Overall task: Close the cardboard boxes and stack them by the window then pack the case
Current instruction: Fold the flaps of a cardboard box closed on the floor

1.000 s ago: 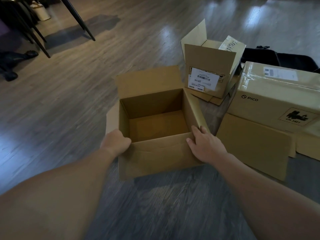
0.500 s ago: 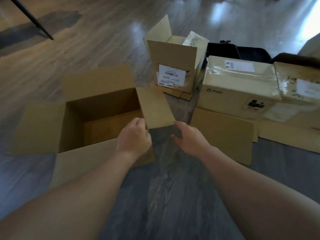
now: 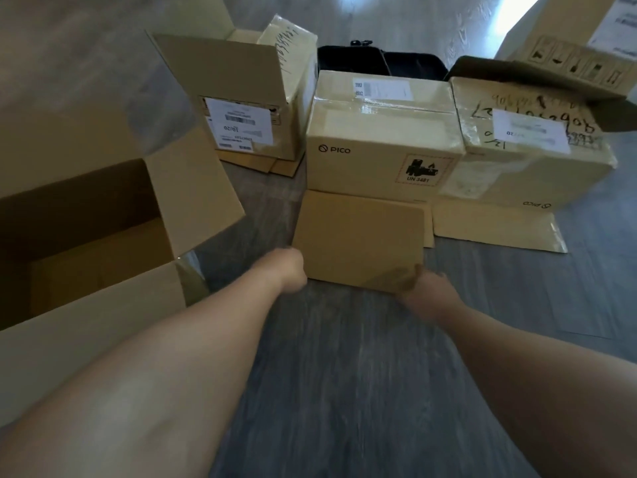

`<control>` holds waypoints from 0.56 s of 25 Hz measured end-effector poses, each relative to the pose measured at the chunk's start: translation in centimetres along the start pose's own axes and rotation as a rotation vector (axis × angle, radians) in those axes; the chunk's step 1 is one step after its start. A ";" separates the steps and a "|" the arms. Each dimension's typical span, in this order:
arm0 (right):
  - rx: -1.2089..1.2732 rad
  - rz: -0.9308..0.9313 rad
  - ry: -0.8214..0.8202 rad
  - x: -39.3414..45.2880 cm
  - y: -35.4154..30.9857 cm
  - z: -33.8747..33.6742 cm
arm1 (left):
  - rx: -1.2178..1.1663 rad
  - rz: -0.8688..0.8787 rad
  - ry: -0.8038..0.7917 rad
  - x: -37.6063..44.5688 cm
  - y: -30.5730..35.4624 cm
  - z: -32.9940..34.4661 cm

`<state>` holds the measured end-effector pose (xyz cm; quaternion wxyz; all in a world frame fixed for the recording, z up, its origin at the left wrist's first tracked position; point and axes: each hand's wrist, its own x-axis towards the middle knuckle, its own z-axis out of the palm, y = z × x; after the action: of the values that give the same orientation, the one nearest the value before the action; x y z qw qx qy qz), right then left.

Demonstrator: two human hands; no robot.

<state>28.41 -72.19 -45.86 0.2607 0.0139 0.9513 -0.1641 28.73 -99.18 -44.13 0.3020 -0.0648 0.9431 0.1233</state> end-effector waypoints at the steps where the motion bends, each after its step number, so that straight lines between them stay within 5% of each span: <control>1: 0.005 -0.008 0.001 0.1 0.4 -0.2 | -0.033 -0.001 -0.029 0.7 0.2 0.2; 9: 0.167 0.053 -0.044 1.3 0.9 0.6 | -0.293 -0.041 0.042 2.1 0.9 2.5; 14: 0.244 0.180 0.209 0.6 1.7 -0.8 | -0.336 -0.061 0.177 0.7 1.2 2.6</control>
<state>27.72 -70.32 -46.05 0.1706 0.1474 0.9411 -0.2521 29.38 -97.34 -46.30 0.2065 -0.1535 0.9296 0.2638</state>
